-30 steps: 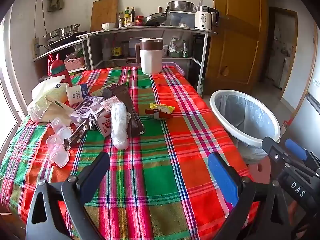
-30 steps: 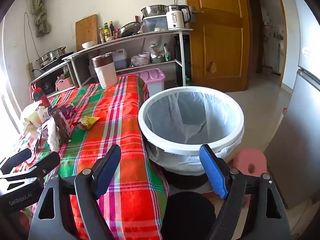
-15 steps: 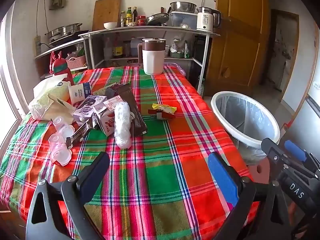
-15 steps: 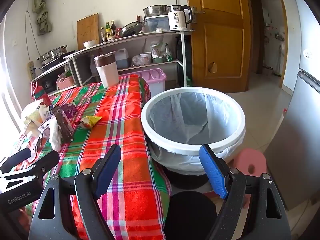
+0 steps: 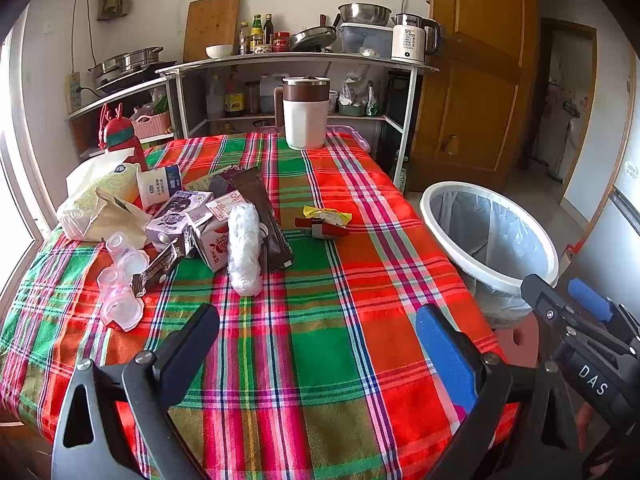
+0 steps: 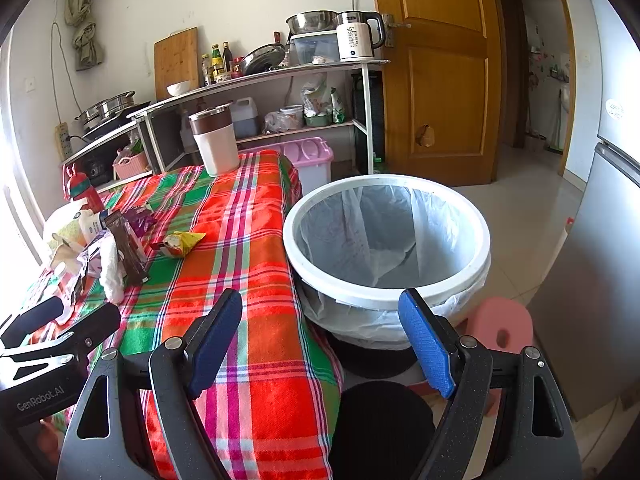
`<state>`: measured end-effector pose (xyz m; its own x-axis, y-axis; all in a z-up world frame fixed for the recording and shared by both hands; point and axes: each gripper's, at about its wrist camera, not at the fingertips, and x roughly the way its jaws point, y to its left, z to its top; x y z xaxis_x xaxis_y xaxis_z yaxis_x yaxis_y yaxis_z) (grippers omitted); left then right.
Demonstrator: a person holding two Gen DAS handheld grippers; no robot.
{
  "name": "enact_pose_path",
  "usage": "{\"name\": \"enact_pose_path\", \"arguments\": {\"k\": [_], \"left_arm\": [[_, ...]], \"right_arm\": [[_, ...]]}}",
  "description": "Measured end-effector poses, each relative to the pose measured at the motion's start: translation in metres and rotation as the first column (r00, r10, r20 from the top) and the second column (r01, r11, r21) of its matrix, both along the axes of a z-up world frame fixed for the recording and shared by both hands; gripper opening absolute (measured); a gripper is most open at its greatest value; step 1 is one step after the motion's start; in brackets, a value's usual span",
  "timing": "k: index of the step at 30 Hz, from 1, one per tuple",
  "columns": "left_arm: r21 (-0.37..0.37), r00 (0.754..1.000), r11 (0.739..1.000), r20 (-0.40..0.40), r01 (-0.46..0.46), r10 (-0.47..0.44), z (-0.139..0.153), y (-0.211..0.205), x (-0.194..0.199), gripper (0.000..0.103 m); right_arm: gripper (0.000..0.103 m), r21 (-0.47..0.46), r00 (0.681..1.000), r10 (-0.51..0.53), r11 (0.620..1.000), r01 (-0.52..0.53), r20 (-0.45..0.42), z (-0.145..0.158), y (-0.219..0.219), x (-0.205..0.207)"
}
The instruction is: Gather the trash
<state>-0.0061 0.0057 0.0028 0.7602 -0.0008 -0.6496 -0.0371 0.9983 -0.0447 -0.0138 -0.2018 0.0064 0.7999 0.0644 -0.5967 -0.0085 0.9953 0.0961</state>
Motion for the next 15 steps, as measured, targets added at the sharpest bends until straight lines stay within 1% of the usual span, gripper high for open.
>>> {"name": "enact_pose_path", "arguments": {"k": [15], "left_arm": [[-0.001,1.000,1.000,0.001,0.003,-0.003,0.0004,-0.0011,-0.0011,0.100]], "right_arm": [[0.081,0.000,1.000,0.000,1.000,0.000,-0.002,0.0005,0.0005,-0.0014]]}}
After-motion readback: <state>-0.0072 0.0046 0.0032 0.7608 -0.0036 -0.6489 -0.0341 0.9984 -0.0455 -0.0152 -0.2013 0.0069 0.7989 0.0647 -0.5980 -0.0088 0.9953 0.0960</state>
